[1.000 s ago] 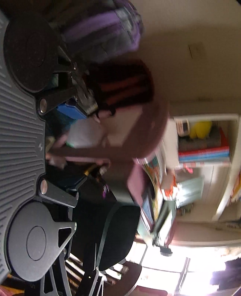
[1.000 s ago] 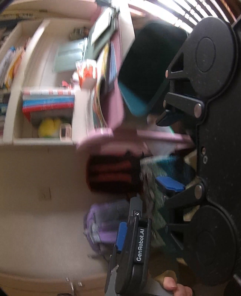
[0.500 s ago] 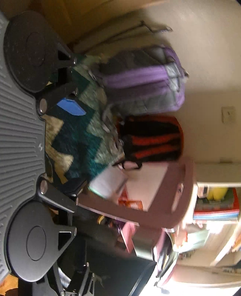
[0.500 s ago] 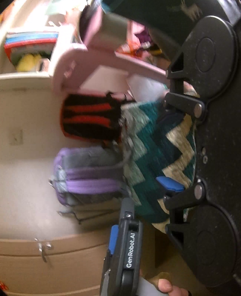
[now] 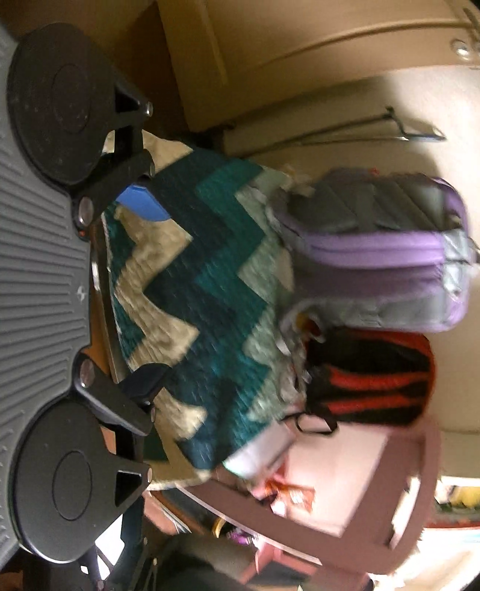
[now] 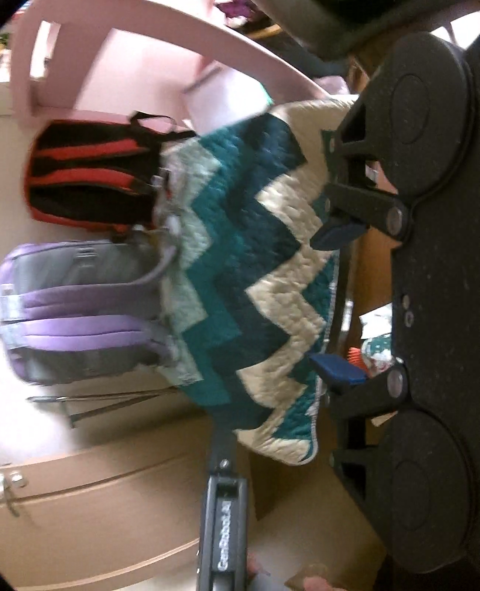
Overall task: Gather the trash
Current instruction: 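Move both open tools back down to the trash pile, then grasp the Christmas-print paper bag with the left tool while the right tool grasps the yellow-labelled white bottle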
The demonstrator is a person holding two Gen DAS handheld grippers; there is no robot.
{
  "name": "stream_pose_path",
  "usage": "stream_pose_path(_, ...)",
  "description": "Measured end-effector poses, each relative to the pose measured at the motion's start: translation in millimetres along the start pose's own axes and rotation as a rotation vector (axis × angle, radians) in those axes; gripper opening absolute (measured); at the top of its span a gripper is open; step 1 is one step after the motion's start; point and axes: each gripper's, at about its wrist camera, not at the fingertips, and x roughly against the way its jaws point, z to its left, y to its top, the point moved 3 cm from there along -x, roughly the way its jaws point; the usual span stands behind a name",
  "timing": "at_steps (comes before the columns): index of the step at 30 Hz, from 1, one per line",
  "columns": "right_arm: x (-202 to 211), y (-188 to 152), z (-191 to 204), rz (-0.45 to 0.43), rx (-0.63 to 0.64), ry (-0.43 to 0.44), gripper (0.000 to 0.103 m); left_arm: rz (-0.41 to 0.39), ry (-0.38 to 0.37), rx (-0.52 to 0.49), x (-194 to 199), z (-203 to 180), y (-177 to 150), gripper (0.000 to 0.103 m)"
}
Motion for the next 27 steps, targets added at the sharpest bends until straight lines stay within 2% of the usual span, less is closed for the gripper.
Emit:
stream_pose_path(5,-61.0,-32.5,-1.3,0.113,-0.019,0.009,0.063,0.064,0.026,0.069,-50.9,20.3,-29.8,0.097)
stream_pose_path(13,-150.8,-77.1,-8.3,0.246,0.058,0.021,0.063,0.221,0.081,0.185,-146.4,39.9,-85.4,0.097)
stream_pose_path(20,-227.3,-119.1,-21.8,0.392,0.068,0.021,0.063,0.373,0.127,0.190,-230.5,45.0,-146.5,0.097)
stream_pose_path(24,-267.8,-142.5,-23.4,0.464,0.099,0.045,0.063,0.476,0.182,0.211,-273.6,53.0,-185.2,0.097)
stream_pose_path(27,-297.4,-159.4,-21.7,0.518,0.125,0.064,0.063,0.561,0.197,0.232,-302.5,58.3,-216.5,0.097)
